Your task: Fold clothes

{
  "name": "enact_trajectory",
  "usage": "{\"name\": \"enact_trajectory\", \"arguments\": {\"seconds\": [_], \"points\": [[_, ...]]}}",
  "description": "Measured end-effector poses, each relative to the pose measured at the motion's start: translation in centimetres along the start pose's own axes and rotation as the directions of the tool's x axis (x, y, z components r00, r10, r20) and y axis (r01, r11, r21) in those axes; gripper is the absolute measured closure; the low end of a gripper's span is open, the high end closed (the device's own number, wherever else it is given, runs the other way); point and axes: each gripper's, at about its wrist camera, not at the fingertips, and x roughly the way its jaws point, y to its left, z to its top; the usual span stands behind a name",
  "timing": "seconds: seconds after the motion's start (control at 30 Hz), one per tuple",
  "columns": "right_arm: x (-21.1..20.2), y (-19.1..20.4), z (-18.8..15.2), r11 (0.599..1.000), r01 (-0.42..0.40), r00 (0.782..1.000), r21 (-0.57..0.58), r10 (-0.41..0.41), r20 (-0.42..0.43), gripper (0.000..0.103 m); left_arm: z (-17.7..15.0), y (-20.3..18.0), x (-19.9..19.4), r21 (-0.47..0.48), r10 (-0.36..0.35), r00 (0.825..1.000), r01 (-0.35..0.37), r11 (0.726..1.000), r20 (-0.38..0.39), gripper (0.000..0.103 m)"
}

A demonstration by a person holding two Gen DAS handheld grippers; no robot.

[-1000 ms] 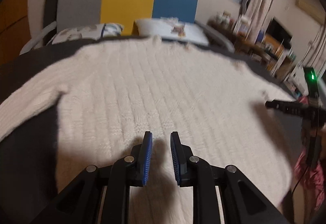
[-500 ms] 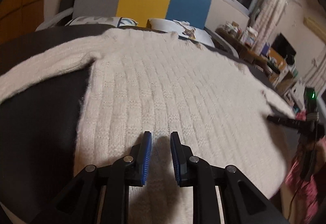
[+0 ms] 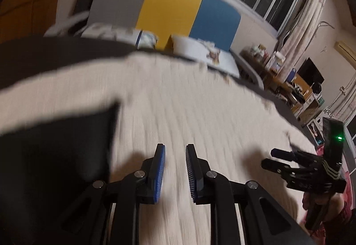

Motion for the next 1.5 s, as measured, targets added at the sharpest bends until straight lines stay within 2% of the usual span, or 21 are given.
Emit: {"name": "enact_trajectory", "arguments": {"seconds": [0.03,0.1,0.17,0.23,0.27,0.3,0.33,0.4,0.53,0.67,0.77,0.87,0.93,1.0,1.17,1.23,1.3,1.37,1.43,1.5], "points": [[-0.2,-0.3,1.1,1.000,-0.028,0.999,0.009,0.028,0.031,0.040,1.2,0.1,0.9,0.011,0.015,1.000,-0.015,1.000,0.001,0.085],[0.7,-0.6,3.5,0.999,-0.028,0.997,0.018,0.027,0.066,0.040,3.0,0.4,3.3,0.037,0.072,0.997,-0.071,0.997,-0.032,0.085],[2.3,-1.1,5.3,0.999,-0.016,0.996,0.029,0.014,0.083,0.039,3.4,1.8,5.7,0.016,0.123,0.987,-0.122,0.992,-0.105,0.085],[4.1,-1.8,6.0,0.998,0.047,0.997,0.031,-0.048,0.052,0.037,2.6,3.6,6.8,-0.039,0.120,0.983,-0.127,0.991,-0.142,0.083],[5.4,-2.3,5.9,0.995,0.097,0.995,0.031,-0.097,0.012,0.037,2.2,3.7,6.3,-0.035,0.121,0.985,-0.126,0.991,-0.124,0.083],[6.2,-3.0,5.4,0.992,0.120,0.993,0.040,-0.120,-0.011,0.029,2.1,3.8,6.0,-0.035,0.117,0.987,-0.121,0.992,-0.112,0.083],[6.1,-3.7,5.0,0.994,0.086,0.996,0.061,-0.088,0.024,0.026,2.5,3.7,5.7,-0.038,0.106,0.989,-0.111,0.993,-0.104,0.083],[5.7,-4.5,4.8,0.996,0.045,0.997,0.074,-0.049,0.053,0.026,4.1,2.6,5.5,0.012,0.094,0.994,-0.094,0.996,-0.055,0.084],[4.6,-5.2,6.5,0.997,0.037,0.993,0.069,-0.044,0.108,0.026,8.3,-1.2,8.0,0.162,0.038,0.999,-0.040,0.986,0.016,0.084],[5.3,-7.6,10.3,0.996,0.019,0.989,0.084,-0.031,0.143,0.026,11.5,-4.5,14.1,0.278,-0.018,0.999,0.026,0.960,-0.031,0.084],[6.3,-9.2,12.6,0.995,-0.038,0.991,0.094,0.025,0.132,0.026,12.7,-6.0,18.4,0.315,0.002,0.997,0.023,0.949,-0.080,0.084],[8.4,-10.6,14.1,0.996,-0.031,0.995,0.082,0.023,0.097,0.026,13.3,-5.1,21.5,0.259,0.052,0.989,-0.013,0.966,-0.141,0.084],[10.3,-11.8,14.4,0.996,0.022,0.999,0.082,-0.026,0.044,0.026,13.4,-4.1,21.8,0.209,0.072,0.987,-0.040,0.977,-0.145,0.089],[10.6,-12.1,14.1,0.996,0.073,0.994,0.050,-0.077,0.075,0.025,13.6,-3.3,21.8,0.155,0.060,0.988,-0.038,0.987,-0.143,0.090],[10.7,-11.7,14.3,0.991,0.124,0.989,0.057,-0.128,0.068,0.022,14.1,-3.8,21.4,0.086,0.041,0.986,-0.027,0.996,-0.161,0.089],[10.0,-11.6,14.5,0.990,0.106,0.992,0.090,-0.112,0.061,0.022,13.9,-4.7,20.2,0.090,-0.005,0.991,0.018,0.996,-0.136,0.088],[8.3,-11.6,14.4,0.989,0.092,0.991,0.114,-0.103,0.089,0.022,13.4,-5.9,20.1,0.163,0.018,0.993,0.001,0.987,-0.115,0.087],[6.5,-12.5,13.8,0.982,0.093,0.988,0.162,-0.111,0.104,0.022,12.7,-6.2,20.8,0.190,0.037,0.989,-0.010,0.982,-0.140,0.087],[4.6,-14.8,12.3,0.962,0.134,0.981,0.236,-0.163,0.109,0.022,11.8,-5.7,21.5,0.192,0.044,0.987,-0.014,0.981,-0.153,0.088],[4.1,-17.4,10.7,0.935,0.186,0.974,0.303,-0.217,0.070,0.022,11.9,-5.3,21.4,0.167,0.023,0.988,0.002,0.986,-0.152,0.088]]}}
